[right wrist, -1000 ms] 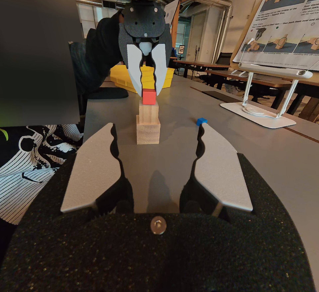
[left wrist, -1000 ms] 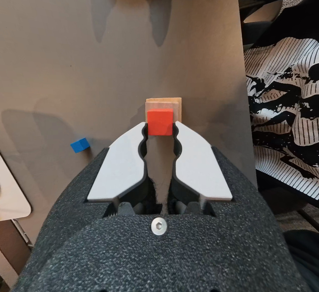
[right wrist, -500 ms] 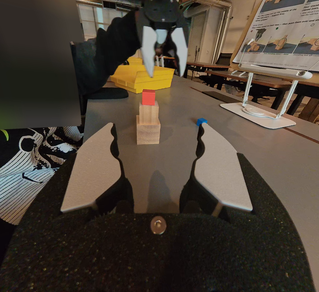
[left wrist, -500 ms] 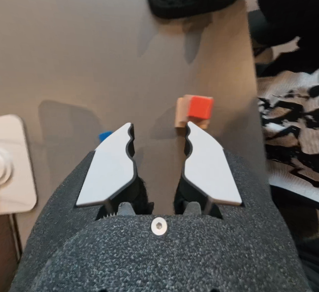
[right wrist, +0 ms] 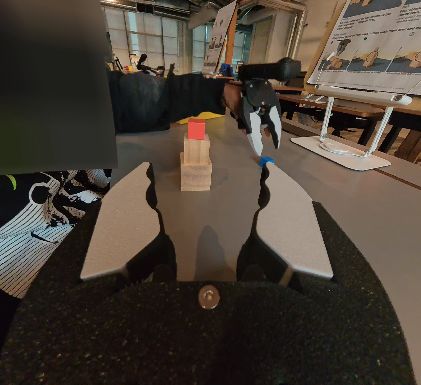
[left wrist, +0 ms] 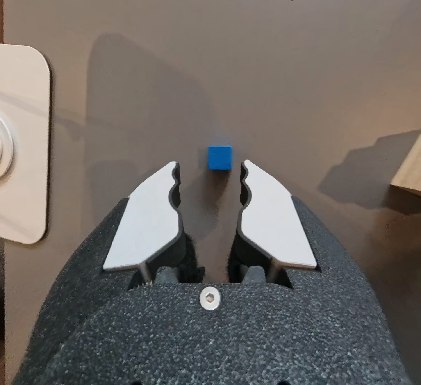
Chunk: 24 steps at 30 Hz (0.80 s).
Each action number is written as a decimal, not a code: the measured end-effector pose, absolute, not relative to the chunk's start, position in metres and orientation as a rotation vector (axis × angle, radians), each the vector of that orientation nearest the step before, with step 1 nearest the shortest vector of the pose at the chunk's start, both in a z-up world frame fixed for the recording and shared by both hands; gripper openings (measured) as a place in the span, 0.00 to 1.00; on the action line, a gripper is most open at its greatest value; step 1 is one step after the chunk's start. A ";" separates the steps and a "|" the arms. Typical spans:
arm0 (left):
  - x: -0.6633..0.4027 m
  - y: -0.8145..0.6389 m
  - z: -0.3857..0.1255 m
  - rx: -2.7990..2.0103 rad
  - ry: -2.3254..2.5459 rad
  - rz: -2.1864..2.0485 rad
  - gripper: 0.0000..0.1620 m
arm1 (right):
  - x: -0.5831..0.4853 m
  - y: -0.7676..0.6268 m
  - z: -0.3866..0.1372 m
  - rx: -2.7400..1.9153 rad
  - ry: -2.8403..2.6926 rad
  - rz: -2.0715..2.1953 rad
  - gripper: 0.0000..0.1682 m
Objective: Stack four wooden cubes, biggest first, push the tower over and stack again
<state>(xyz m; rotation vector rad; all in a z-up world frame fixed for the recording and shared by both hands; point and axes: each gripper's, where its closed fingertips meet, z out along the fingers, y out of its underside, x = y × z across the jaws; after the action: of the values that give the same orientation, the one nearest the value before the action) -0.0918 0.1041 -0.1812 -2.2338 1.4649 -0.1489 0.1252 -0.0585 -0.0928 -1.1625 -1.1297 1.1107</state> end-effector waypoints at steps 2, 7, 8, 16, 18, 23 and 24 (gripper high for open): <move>-0.089 0.105 -0.188 -2.239 1.472 -0.171 0.30 | 0.125 -0.058 -0.093 -1.163 -1.129 1.112 0.52; -0.088 0.105 -0.198 -2.246 1.506 -0.178 0.26 | 0.125 -0.059 -0.093 -1.161 -1.129 1.114 0.52; -0.087 0.105 -0.198 -2.236 1.513 -0.182 0.25 | 0.125 -0.059 -0.093 -1.161 -1.129 1.114 0.52; -0.085 0.094 -0.185 -2.240 1.530 -0.251 0.13 | 0.126 -0.059 -0.092 -1.157 -1.125 1.114 0.52; -0.083 0.086 -0.166 -2.205 1.544 -0.273 0.12 | 0.126 -0.059 -0.092 -1.156 -1.125 1.114 0.52; -0.062 0.037 -0.103 -2.066 1.674 -0.392 0.12 | 0.126 -0.059 -0.092 -1.157 -1.127 1.112 0.52; -0.057 0.025 -0.091 -2.040 1.695 -0.415 0.12 | 0.126 -0.059 -0.092 -1.157 -1.127 1.112 0.52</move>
<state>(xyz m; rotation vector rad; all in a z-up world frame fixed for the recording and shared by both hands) -0.0567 0.0249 -0.0913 -2.0399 1.6952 -0.4150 0.1257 -0.0587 -0.0921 -1.1568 -1.1270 1.1115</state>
